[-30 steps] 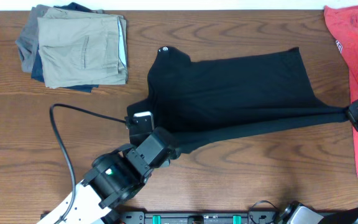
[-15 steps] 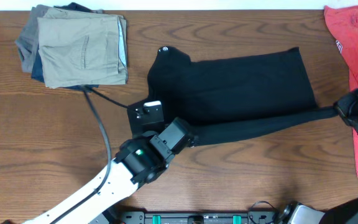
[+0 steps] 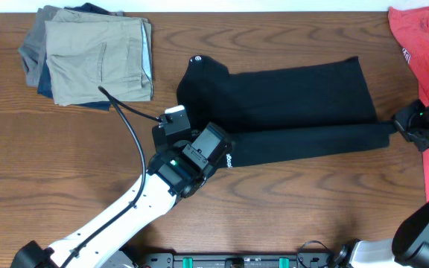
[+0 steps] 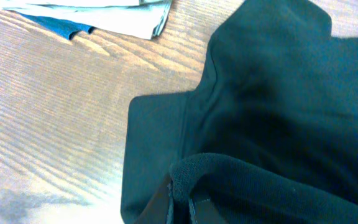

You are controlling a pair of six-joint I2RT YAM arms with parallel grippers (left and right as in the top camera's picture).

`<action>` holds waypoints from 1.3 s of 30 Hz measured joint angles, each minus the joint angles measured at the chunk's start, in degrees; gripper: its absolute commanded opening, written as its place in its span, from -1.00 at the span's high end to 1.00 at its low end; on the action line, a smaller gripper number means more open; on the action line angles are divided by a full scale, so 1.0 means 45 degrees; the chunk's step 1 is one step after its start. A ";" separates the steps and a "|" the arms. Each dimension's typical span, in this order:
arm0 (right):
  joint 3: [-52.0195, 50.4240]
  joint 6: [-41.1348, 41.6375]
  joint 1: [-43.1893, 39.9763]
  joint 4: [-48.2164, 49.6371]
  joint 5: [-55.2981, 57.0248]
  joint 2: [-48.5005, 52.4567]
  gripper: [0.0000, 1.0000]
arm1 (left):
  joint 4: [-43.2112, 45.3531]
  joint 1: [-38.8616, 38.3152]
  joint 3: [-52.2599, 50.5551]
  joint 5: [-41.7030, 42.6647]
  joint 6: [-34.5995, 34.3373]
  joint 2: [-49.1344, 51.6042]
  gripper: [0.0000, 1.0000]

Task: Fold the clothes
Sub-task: 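Fold the lower hem up over the shirt body with both grippers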

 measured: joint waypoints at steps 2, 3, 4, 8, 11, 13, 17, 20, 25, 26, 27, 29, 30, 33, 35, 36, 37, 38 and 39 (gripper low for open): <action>-0.0010 0.0000 0.0136 0.0189 0.0015 0.0170 0.97 | 0.0092 0.0044 0.0000 -0.0034 0.0000 0.0262 0.87; -0.0015 0.0000 0.0228 0.0321 0.0019 0.0228 0.97 | 0.0136 0.0049 0.0000 -0.0039 0.0000 0.0398 0.87; -0.0010 0.0000 0.0345 0.0466 0.0019 0.0291 0.97 | 0.0214 0.0053 0.0000 -0.0039 0.0000 0.0559 0.87; -0.0015 0.0000 0.0792 0.1049 0.0053 0.0534 0.97 | 0.0573 0.0068 0.0000 -0.0083 0.0000 0.1316 0.87; -0.0015 0.0000 0.1010 0.1336 0.0087 0.0738 0.97 | 0.0962 0.0068 0.0000 -0.0087 0.0000 0.1948 0.86; -0.0015 0.0000 0.1180 0.1428 0.0306 0.0831 0.98 | 0.1127 0.0068 0.0000 -0.0092 0.0000 0.2297 0.87; -0.0024 0.0000 0.1447 0.1608 0.0879 0.0850 0.97 | 0.1409 0.0073 0.0000 -0.0165 0.0000 0.2817 0.87; -0.0024 0.0000 0.1525 0.1729 0.1200 0.0850 0.97 | 0.1739 0.0151 0.0000 -0.0267 0.0015 0.2987 0.87; -0.0024 0.0068 0.1530 0.1855 0.1467 0.0850 0.22 | 0.2025 0.0748 0.0000 -0.0379 0.0121 0.3021 0.33; -0.0024 0.0126 0.1535 0.1899 0.1506 0.0850 -0.30 | 0.2030 0.0884 0.0000 -0.0379 0.0170 0.3021 0.10; -0.0024 0.0083 0.1535 0.1933 0.1535 0.0850 -0.89 | 0.2030 0.1049 0.0000 -0.0423 0.0160 0.3021 -0.21; -0.0024 0.0049 0.1535 0.1933 0.1530 0.0850 -0.99 | 0.2035 0.1302 0.0000 -0.0452 0.0369 0.3021 -0.61; -0.0024 0.0024 0.1535 0.1933 0.1525 0.0850 -0.99 | 0.2040 0.1360 0.0000 -0.0461 0.0432 0.3021 -0.74; -0.0019 -0.0204 0.1535 0.1783 0.1258 0.0850 -0.98 | 0.2006 0.1472 0.0000 -0.0442 0.1263 0.3021 -0.87; 0.0015 -0.0291 0.1535 0.1292 0.1054 0.0850 -0.98 | 0.1797 0.1472 0.0024 -0.0301 0.1758 0.3011 -0.88; 0.0058 -0.0306 0.1535 0.1020 0.0947 0.0850 -0.98 | 0.1520 0.1467 0.0063 -0.0083 0.2045 0.2973 -0.89; 0.0151 -0.0335 0.1535 0.0670 0.0855 0.0850 -0.99 | 0.1263 0.1467 0.0078 0.0121 0.2200 0.2919 -0.89; 0.0321 -0.0359 0.1535 0.0185 0.0695 0.0850 -0.99 | 0.0908 0.1467 0.0083 0.0491 0.2395 0.2749 -0.89; 0.0466 -0.0408 0.1535 -0.0087 0.0559 0.0850 -0.99 | 0.0612 0.1472 0.0092 0.0792 0.2487 0.2574 -0.89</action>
